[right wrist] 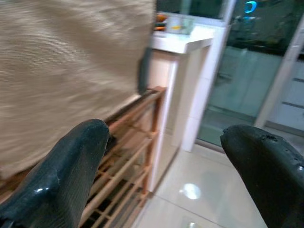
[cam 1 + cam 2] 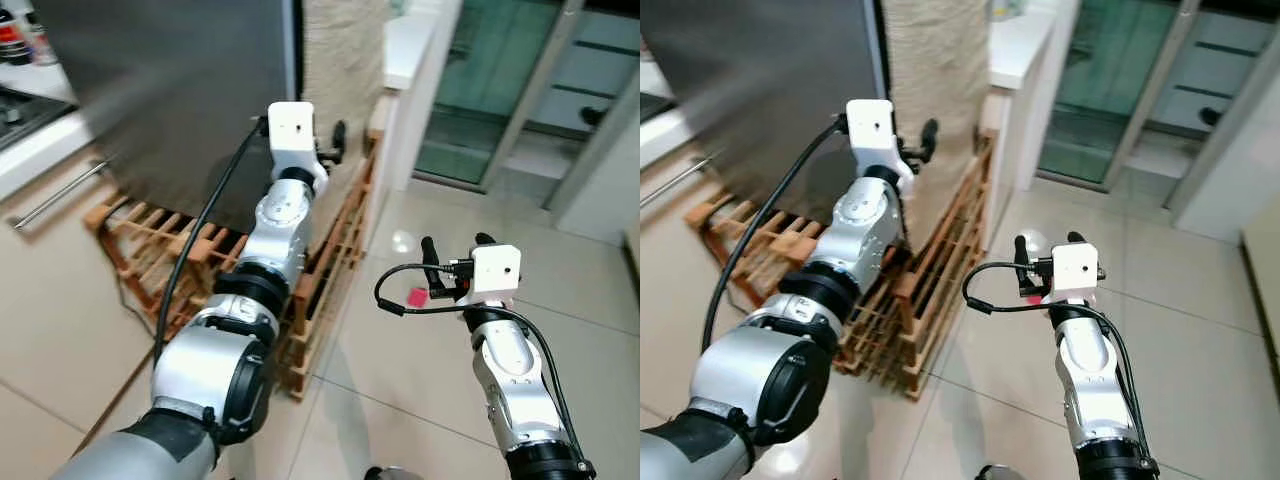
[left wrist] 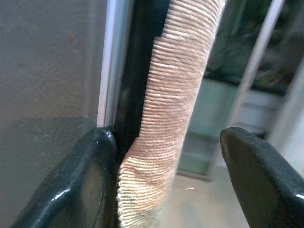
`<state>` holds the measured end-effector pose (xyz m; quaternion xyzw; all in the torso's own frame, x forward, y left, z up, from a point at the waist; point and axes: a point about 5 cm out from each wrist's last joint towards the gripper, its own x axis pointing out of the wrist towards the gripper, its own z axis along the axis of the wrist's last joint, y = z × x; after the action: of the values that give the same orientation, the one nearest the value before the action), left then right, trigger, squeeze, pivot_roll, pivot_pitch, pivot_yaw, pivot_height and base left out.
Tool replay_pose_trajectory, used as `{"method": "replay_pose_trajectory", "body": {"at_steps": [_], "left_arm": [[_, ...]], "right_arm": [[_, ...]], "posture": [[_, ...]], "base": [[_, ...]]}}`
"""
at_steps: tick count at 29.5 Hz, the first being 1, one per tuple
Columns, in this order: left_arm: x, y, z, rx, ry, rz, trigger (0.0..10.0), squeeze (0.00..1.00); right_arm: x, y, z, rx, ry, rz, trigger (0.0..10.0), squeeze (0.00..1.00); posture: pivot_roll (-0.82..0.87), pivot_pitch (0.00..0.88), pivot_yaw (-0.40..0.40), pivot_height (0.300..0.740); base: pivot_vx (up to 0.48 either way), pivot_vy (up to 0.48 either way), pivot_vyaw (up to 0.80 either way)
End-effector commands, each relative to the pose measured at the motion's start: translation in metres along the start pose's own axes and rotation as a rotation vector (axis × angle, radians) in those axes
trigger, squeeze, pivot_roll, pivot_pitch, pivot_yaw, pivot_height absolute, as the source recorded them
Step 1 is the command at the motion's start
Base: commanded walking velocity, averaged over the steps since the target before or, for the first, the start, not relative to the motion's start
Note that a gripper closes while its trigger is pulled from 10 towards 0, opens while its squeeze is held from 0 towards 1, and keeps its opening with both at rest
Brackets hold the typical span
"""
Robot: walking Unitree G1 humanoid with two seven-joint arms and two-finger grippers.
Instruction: Restocking fridge
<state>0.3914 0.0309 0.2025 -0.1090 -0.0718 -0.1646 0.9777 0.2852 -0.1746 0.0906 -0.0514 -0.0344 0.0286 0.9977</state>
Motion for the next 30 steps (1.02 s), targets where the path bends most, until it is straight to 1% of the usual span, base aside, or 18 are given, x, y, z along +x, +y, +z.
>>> {"method": "replay_pose_trajectory", "body": {"at_steps": [1, 4, 5, 6, 8, 11, 14, 16, 20, 21, 23, 24, 25, 26, 27, 28, 29, 30], "left_arm": [[0.003, -0.071, 0.005, -0.028, -0.016, -0.344, 10.0, 0.0], [-0.006, -0.115, 0.0, -0.135, 0.025, -0.59, 10.0, 0.0], [-0.006, -0.115, 0.0, -0.135, 0.025, -0.59, 10.0, 0.0], [-0.008, -0.122, -0.001, -0.158, 0.034, -0.637, 10.0, 0.0], [-0.013, -0.139, 0.001, -0.252, 0.041, -0.729, 10.0, 0.0], [-0.018, -0.159, 0.006, -0.341, 0.03, -0.828, 10.0, 0.0], [-0.019, -0.161, 0.008, -0.348, 0.023, -0.848, 10.0, 0.0], [-0.016, -0.147, 0.008, -0.356, 0.009, -0.812, 10.0, 0.0], [-0.013, -0.085, 0.008, -0.314, -0.049, -0.691, 10.0, 0.0], [-0.013, -0.085, 0.008, -0.314, -0.049, -0.691, 10.0, 0.0], [-0.02, -0.023, 0.007, -0.273, -0.074, -0.541, 10.0, 0.0], [-0.024, -0.003, 0.008, -0.257, -0.08, -0.491, 10.0, 0.0], [-0.024, -0.003, 0.008, -0.257, -0.08, -0.491, 10.0, 0.0], [-0.036, 0.035, 0.015, -0.221, -0.105, -0.366, 10.0, 0.0], [-0.036, 0.035, 0.015, -0.221, -0.105, -0.366, 10.0, 0.0], [-0.045, 0.058, 0.021, -0.194, -0.127, -0.279, 10.0, 0.0], [-0.045, 0.058, 0.021, -0.194, -0.127, -0.279, 10.0, 0.0], [-0.05, 0.069, 0.025, -0.178, -0.139, -0.227, 10.0, 0.0]], "right_arm": [[0.001, -0.002, 0.005, -0.007, -0.014, 0.004, 10.0, 0.0], [-0.006, -0.003, 0.001, 0.015, 0.012, -0.003, 10.0, 0.0], [-0.006, -0.003, 0.001, 0.015, 0.012, -0.003, 10.0, 0.0], [-0.008, -0.003, -0.001, 0.023, 0.02, -0.009, 10.0, 0.0], [-0.016, -0.002, -0.005, 0.022, 0.036, -0.005, 10.0, 0.0], [-0.022, 0.0, -0.009, 0.016, 0.047, -0.001, 10.0, 0.0], [-0.021, 0.001, -0.007, 0.012, 0.044, -0.003, 10.0, 0.0], [-0.021, 0.002, -0.005, 0.007, 0.032, 0.001, 10.0, 0.0], [-0.023, -0.001, -0.002, -0.007, 0.025, -0.017, 10.0, 0.0], [-0.023, -0.001, -0.002, -0.007, 0.025, -0.017, 10.0, 0.0], [-0.023, -0.004, -0.002, -0.006, 0.025, -0.016, 10.0, 0.0], [-0.022, -0.004, -0.002, -0.004, 0.024, -0.013, 10.0, 0.0], [-0.022, -0.004, -0.002, -0.004, 0.024, -0.013, 10.0, 0.0], [-0.017, -0.002, 0.002, 0.008, 0.009, 0.02, 10.0, 0.0], [-0.017, -0.002, 0.002, 0.008, 0.009, 0.02, 10.0, 0.0], [-0.011, 0.002, 0.008, 0.022, -0.008, 0.06, 10.0, 0.0], [-0.011, 0.002, 0.008, 0.022, -0.008, 0.06, 10.0, 0.0], [-0.006, 0.005, 0.011, 0.044, -0.014, 0.083, 10.0, 0.0]], "posture": [[-0.25, 0.0, 0.024, 0.74], [-0.25, 0.0, 0.022, 0.74], [-0.25, 0.0, 0.022, 0.74], [-0.26, 0.0, 0.023, 0.74], [-0.26, 0.0, 0.023, 0.74], [-0.27, 0.0, 0.038, 0.74], [-0.27, 0.0, 0.041, 0.74], [-0.27, 0.0, 0.04, 0.74], [-0.26, 0.0, 0.042, 0.74], [-0.26, 0.0, 0.042, 0.74], [-0.23, 0.0, 0.034, 0.74], [-0.22, 0.0, 0.032, 0.74], [-0.22, 0.0, 0.032, 0.74], [-0.19, 0.0, 0.019, 0.74], [-0.19, 0.0, 0.019, 0.74], [-0.17, 0.0, 0.012, 0.74], [-0.17, 0.0, 0.012, 0.74], [-0.16, 0.0, 0.007, 0.74]], "base": [[0.0, 0.0, 0.0], [0.0, 0.0, 0.0], [0.0, 0.0, 0.0], [0.0, 0.0, 0.0], [0.0, 0.0, 0.0], [0.0, 0.0, 0.0], [0.0, 0.0, 0.0], [0.0, 0.0, 0.0], [0.0, 0.0, 0.0], [0.0, 0.0, 0.0], [0.0, 0.0, 0.0], [0.0, 0.0, 0.0], [0.0, 0.0, 0.0], [0.0, 0.0, 0.0], [0.0, 0.0, 0.0], [0.0, 0.0, 0.0], [0.0, 0.0, 0.0], [0.0, 0.0, 0.0]]}}
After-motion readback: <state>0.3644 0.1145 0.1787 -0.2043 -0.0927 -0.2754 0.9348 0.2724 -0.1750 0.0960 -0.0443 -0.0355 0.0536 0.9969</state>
